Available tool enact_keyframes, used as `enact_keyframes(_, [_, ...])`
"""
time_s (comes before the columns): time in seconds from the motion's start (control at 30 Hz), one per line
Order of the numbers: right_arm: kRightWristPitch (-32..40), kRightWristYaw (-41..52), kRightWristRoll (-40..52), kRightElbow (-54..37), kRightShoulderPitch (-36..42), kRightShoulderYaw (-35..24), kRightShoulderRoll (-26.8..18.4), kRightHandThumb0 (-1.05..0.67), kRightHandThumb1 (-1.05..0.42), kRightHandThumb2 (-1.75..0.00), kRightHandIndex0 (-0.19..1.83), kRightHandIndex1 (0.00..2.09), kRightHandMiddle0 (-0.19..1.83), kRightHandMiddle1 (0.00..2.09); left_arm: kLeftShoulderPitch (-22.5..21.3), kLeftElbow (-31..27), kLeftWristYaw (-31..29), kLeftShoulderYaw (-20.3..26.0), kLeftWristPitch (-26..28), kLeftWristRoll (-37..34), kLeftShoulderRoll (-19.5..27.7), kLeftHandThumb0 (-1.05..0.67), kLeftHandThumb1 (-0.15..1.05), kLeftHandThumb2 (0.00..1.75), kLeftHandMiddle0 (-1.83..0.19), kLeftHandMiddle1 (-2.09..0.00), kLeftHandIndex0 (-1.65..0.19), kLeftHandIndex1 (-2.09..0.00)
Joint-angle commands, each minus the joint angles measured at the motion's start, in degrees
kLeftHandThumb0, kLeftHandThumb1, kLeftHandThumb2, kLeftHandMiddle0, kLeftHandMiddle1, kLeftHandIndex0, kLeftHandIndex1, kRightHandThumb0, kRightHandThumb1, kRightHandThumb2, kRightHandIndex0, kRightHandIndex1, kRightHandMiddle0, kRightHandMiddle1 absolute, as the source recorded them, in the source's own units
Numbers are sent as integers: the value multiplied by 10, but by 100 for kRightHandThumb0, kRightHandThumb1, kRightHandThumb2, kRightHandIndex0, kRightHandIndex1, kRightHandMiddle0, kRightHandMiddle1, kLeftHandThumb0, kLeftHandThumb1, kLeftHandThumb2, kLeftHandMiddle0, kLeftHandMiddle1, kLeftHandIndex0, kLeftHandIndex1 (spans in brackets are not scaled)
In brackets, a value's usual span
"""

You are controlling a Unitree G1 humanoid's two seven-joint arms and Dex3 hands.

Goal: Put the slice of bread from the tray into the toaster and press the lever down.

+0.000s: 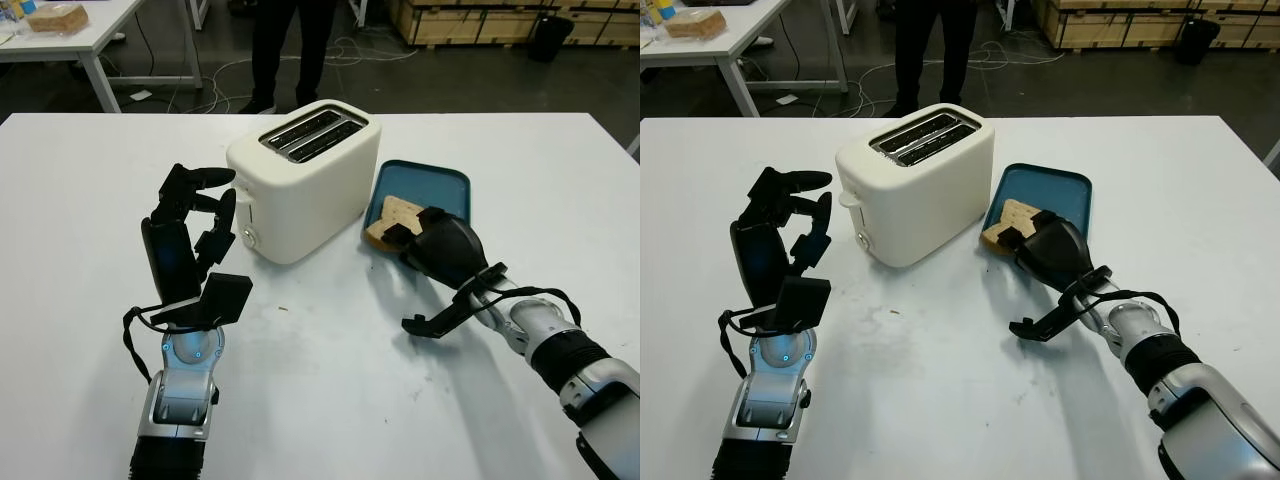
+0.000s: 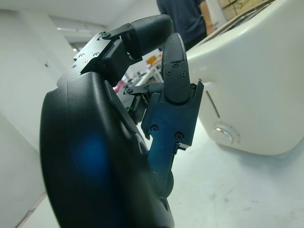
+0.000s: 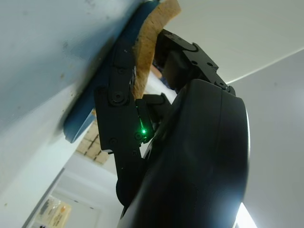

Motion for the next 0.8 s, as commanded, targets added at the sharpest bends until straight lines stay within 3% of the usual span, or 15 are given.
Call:
enact_keyframes(0.0, [-21,7,10,-20,22,-4,-14,-40,-92,-48,84,175,40,171,6,-7,0,-2,-1,-3,-4,-34,92,30,-51,-155,-57,-104])
enact_keyframes(0.1, [-44,-1,21,-65,34,-22,-31,-38,-92,-50,77,175,35,173,7,-8,1,-3,0,3,-3,-34,92,30,-50,-154,-57,-104])
enact_keyframes(0.33, [-108,-134,12,-138,43,-67,-62,-31,-92,-36,67,175,37,175,9,-7,1,-6,2,8,-4,-35,92,30,-50,-152,-57,-103])
enact_keyframes(0.53, [-146,-218,9,-110,14,-91,-58,-29,-92,-33,53,175,26,175,9,-4,5,-6,-2,11,-3,-33,92,29,-51,-152,-58,-103])
enact_keyframes(0.77, [-166,-216,18,-63,-16,-103,-54,-29,-92,-28,59,175,32,175,10,-6,3,-5,-1,7,-7,-34,92,28,-51,-152,-59,-101])
